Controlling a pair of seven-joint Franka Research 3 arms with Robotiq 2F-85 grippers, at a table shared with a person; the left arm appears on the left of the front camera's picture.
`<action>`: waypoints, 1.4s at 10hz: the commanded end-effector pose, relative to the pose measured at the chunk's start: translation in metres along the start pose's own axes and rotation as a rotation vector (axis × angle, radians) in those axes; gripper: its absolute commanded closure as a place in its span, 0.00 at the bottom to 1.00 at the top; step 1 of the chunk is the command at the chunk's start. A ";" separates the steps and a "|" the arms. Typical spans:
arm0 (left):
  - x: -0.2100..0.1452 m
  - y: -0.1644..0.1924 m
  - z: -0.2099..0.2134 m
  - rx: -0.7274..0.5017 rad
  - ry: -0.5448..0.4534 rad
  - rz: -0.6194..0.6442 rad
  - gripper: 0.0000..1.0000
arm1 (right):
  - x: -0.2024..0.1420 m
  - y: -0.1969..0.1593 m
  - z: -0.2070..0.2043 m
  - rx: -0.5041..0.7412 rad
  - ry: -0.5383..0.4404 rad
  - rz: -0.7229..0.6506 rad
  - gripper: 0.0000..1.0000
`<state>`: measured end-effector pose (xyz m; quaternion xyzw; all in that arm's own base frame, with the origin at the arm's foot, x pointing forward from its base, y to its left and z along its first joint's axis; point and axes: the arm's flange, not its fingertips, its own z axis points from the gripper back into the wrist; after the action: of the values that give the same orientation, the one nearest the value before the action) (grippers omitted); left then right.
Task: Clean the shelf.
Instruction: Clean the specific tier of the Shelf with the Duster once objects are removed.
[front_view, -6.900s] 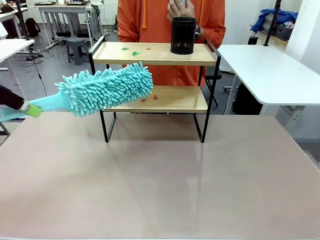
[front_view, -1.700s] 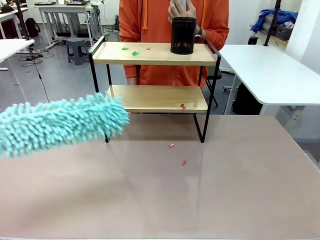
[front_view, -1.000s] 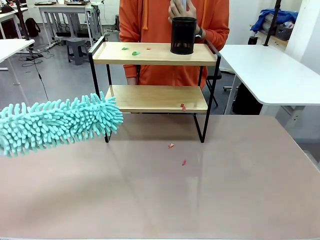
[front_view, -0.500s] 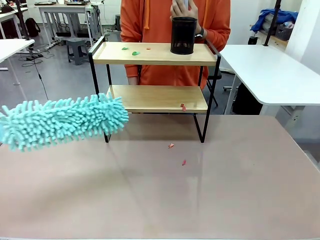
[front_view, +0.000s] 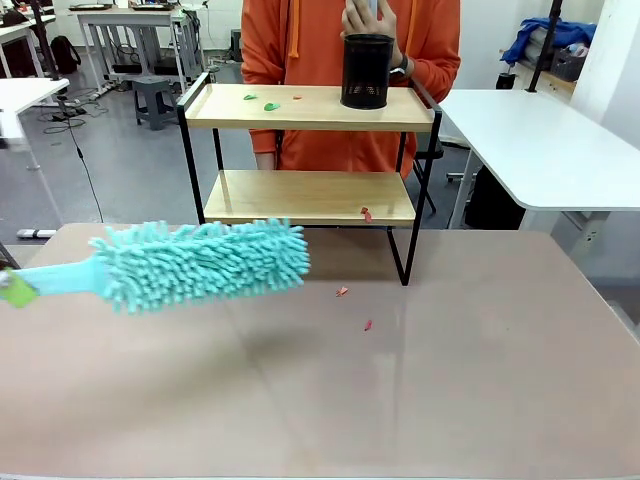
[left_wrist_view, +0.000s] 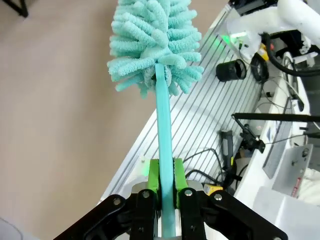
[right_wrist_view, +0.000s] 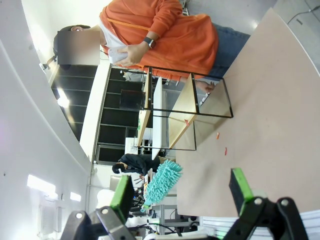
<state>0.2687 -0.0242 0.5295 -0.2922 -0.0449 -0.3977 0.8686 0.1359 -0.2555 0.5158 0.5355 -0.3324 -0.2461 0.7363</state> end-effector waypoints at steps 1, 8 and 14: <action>0.033 -0.004 -0.022 -0.013 -0.041 -0.019 0.87 | 0.001 0.002 0.001 0.021 -0.017 0.025 0.00; 0.101 -0.007 -0.048 0.127 -0.203 0.012 0.87 | 0.001 0.002 0.001 0.021 -0.017 0.025 0.00; 0.152 0.017 -0.054 0.227 -0.246 0.120 0.87 | 0.001 0.002 0.001 0.021 -0.017 0.025 0.00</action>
<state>0.3652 -0.1420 0.5213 -0.2413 -0.1829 -0.3112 0.9008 0.1358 -0.2556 0.5157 0.5355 -0.3325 -0.2462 0.7363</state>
